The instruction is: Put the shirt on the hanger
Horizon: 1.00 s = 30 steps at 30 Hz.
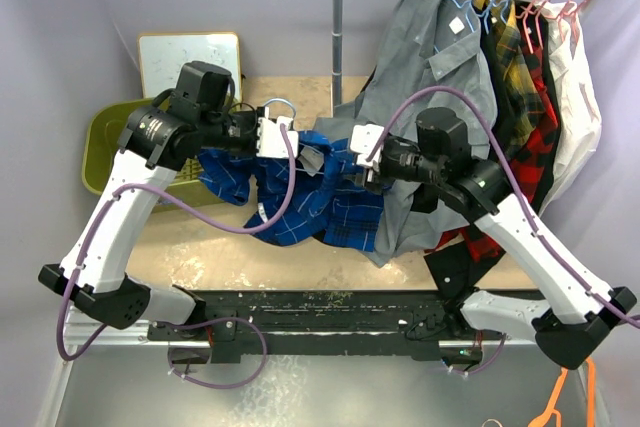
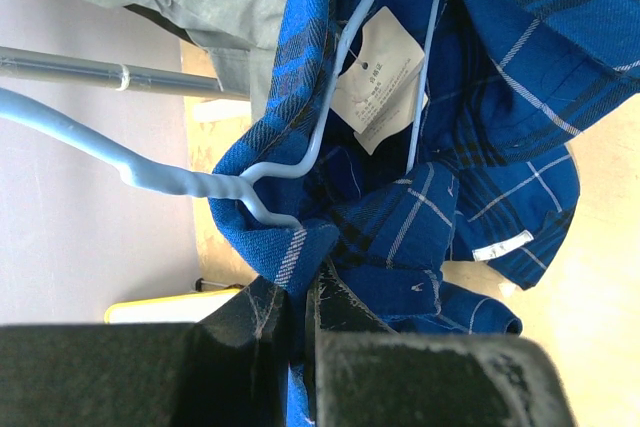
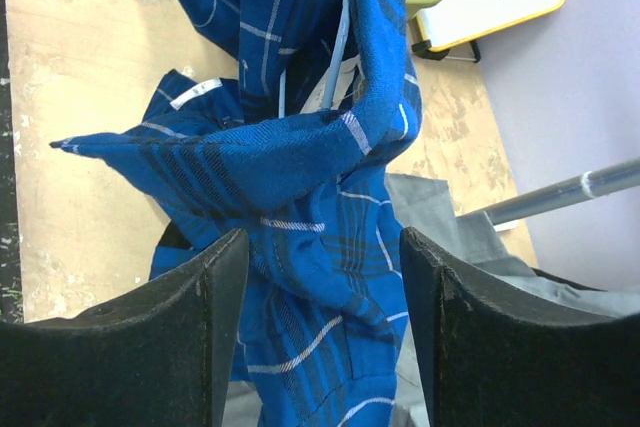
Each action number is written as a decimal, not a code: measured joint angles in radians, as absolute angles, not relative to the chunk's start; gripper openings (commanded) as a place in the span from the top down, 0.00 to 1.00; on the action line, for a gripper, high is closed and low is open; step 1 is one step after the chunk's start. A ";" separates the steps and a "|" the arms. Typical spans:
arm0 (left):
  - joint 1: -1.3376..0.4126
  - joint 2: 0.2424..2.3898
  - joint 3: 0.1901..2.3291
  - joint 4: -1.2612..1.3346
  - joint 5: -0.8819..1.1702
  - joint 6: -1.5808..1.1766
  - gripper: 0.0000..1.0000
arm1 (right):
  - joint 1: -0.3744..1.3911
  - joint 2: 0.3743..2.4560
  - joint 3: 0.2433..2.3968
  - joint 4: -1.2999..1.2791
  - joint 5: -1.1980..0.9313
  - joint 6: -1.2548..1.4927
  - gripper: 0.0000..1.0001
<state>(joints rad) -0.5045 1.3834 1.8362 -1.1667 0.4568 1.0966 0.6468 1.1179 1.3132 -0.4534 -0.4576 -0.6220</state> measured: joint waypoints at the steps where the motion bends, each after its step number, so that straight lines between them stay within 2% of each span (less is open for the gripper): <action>1: -0.505 1.383 1.836 -1.168 0.454 1.097 1.00 | 0.647 1.129 1.313 -0.450 -0.464 -0.621 0.42; 5: -0.505 1.383 1.836 -1.169 0.423 1.104 1.00 | 0.647 1.173 1.314 -0.442 -0.471 -0.625 0.51; 8: -0.505 1.385 1.840 -1.169 0.396 1.104 1.00 | 0.645 1.206 1.323 -0.443 -0.478 -0.626 0.61; 18: -0.505 1.404 1.881 -1.147 0.352 1.091 1.00 | 0.631 1.306 1.407 -0.442 -0.490 -0.620 0.59; 19: -0.505 1.405 1.884 -1.142 0.350 1.087 1.00 | 0.628 1.319 1.419 -0.442 -0.491 -0.616 0.61; 23: -0.505 1.412 1.897 -1.128 0.344 1.073 1.00 | 0.626 1.351 1.445 -0.439 -0.495 -0.605 0.94; 24: -0.505 1.414 1.900 -1.125 0.344 1.068 1.00 | 0.625 1.358 1.450 -0.437 -0.500 -0.596 0.99; 30: -0.498 1.425 1.924 -1.123 0.339 1.055 1.00 | 0.608 1.390 1.473 -0.387 -0.520 -0.517 0.98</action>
<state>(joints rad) -0.4984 1.4250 1.9240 -1.1233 0.3393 1.0550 0.6083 1.3899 1.4734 -0.3870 -0.5198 -0.5175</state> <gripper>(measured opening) 0.061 0.024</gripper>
